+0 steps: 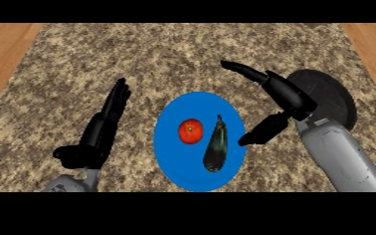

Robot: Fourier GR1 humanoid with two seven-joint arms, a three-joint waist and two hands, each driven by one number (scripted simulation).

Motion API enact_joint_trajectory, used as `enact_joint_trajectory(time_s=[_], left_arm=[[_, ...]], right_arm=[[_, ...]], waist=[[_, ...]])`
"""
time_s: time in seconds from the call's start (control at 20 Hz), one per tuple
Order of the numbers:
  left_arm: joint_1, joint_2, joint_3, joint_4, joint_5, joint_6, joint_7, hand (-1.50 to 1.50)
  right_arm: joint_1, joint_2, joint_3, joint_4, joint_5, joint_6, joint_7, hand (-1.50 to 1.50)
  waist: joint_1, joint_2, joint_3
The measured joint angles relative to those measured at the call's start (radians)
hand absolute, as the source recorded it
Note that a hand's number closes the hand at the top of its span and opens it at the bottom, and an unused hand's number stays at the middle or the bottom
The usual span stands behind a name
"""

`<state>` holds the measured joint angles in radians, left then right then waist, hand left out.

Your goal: Pick the tomato from the plate and place it in the pan

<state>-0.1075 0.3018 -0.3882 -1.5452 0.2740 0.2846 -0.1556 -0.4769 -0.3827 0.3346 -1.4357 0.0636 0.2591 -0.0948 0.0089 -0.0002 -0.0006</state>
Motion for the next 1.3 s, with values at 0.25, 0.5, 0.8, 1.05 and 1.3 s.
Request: enact_joint_trajectory(time_s=[0.25,0.5,0.8,1.05,1.3], left_arm=[[0.011,-0.005,0.007,-0.004,-0.008,-0.007,-0.003,0.0],[0.007,-0.01,0.016,0.0,-0.011,-0.02,-0.004,0.0],[0.036,-0.034,0.007,-0.02,-0.038,-0.014,-0.002,0.0],[0.07,-0.037,0.035,-0.038,-0.053,-0.044,-0.003,0.0],[0.031,-0.079,0.065,0.013,-0.085,-0.065,0.004,0.0]], right_arm=[[-0.089,0.024,0.105,0.031,0.108,0.057,0.123,-1.5],[-0.18,0.068,0.221,0.101,0.222,0.128,0.212,-1.5],[-0.198,0.151,0.324,0.176,0.369,0.142,0.269,-1.5],[-0.171,0.218,0.321,0.224,0.46,0.156,0.28,-1.5],[-0.145,0.254,0.281,0.228,0.532,0.194,0.281,-1.5]], waist=[[0.004,0.0,0.0],[0.009,0.001,0.0],[0.004,0.001,0.0],[-0.001,0.0,0.0],[-0.005,0.0,0.001]])
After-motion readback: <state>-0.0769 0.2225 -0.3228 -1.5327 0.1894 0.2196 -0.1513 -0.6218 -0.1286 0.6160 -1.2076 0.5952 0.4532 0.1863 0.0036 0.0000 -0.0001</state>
